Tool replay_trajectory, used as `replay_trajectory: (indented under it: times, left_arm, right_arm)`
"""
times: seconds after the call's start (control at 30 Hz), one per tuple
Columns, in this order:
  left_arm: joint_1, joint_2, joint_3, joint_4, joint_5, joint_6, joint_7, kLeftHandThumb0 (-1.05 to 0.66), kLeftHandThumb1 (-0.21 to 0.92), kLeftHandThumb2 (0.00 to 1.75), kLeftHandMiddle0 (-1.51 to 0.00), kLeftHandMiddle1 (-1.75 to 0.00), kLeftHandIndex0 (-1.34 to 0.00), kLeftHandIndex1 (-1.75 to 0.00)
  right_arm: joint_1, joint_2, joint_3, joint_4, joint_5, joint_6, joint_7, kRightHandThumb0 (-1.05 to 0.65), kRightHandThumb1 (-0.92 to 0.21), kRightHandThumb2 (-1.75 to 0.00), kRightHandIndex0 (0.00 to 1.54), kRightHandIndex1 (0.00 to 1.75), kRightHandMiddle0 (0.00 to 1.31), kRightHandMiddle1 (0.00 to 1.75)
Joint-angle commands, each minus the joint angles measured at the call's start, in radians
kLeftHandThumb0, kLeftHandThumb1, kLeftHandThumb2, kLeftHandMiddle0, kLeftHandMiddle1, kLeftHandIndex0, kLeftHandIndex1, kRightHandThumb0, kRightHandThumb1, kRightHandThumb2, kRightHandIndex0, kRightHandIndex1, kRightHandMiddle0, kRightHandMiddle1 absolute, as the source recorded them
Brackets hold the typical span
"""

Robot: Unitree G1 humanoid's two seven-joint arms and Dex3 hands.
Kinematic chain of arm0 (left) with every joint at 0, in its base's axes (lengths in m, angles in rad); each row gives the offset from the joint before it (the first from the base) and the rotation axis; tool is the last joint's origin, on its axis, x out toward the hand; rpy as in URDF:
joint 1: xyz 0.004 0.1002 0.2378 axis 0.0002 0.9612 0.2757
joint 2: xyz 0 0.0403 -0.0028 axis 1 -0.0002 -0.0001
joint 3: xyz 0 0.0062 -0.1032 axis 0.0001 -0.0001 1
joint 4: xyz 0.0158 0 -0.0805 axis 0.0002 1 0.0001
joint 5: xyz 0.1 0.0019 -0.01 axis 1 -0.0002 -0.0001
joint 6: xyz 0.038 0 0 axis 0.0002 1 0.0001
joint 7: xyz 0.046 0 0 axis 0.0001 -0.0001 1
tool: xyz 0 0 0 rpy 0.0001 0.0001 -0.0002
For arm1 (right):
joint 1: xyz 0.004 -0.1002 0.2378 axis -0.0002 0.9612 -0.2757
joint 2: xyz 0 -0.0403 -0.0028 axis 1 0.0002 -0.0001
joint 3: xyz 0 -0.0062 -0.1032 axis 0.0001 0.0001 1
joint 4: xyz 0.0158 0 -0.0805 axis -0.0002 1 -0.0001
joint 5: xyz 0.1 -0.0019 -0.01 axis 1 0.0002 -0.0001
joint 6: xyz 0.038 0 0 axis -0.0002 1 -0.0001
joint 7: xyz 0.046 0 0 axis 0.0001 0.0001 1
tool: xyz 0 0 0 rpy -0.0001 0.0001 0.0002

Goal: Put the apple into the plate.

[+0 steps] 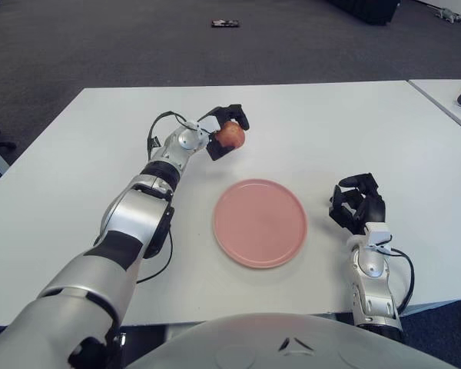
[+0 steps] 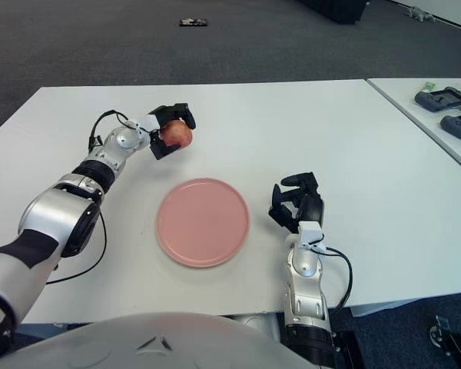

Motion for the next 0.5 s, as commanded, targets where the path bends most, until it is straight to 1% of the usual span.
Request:
replay_trajectory:
  times: [0.0,0.1,0.23,0.3,0.37,0.47]
  left_arm:
    - [0.019,0.009,0.02,-0.086,-0.037,-0.039,-0.033,0.0,-0.11,1.75,-0.97,-1.6,-0.7,-1.75]
    - [0.038,0.013,0.019,-0.134,-0.047,-0.045,-0.047,0.0,-0.11,1.75,-0.98,-1.6,-0.7,-1.75]
    - [0.074,0.018,0.001,-0.204,-0.044,-0.085,-0.069,0.0,-0.11,1.75,-0.98,-1.6,-0.7,-1.75]
    - [0.113,0.019,-0.016,-0.271,-0.042,-0.109,-0.092,0.0,-0.11,1.75,-0.98,-1.6,-0.7,-1.75]
    - [0.17,0.02,-0.036,-0.374,-0.052,-0.115,-0.132,0.0,-0.11,1.75,-0.98,-1.6,-0.7,-1.75]
    - [0.247,0.026,-0.059,-0.519,-0.07,-0.09,-0.183,0.0,-0.11,1.75,-0.98,-1.6,-0.7,-1.75]
  right_arm:
    - [-0.015,-0.007,0.003,-0.002,-0.009,0.003,0.001,-0.39,-0.62,-0.94,0.55,1.63,0.38,1.75]
    - [-0.017,-0.005,0.006,-0.001,-0.017,-0.002,-0.007,-0.39,-0.63,-0.93,0.55,1.62,0.37,1.75]
    - [-0.015,-0.002,0.009,-0.006,-0.018,0.001,-0.009,-0.39,-0.63,-0.93,0.55,1.62,0.37,1.75]
    - [-0.014,-0.001,0.009,-0.007,-0.015,0.003,-0.006,-0.39,-0.63,-0.92,0.55,1.62,0.37,1.75]
    - [-0.014,-0.001,0.008,-0.008,-0.014,0.004,-0.003,-0.39,-0.64,-0.92,0.55,1.62,0.37,1.75]
    - [-0.013,-0.001,0.008,-0.008,-0.011,0.003,-0.001,-0.39,-0.64,-0.92,0.54,1.61,0.36,1.75]
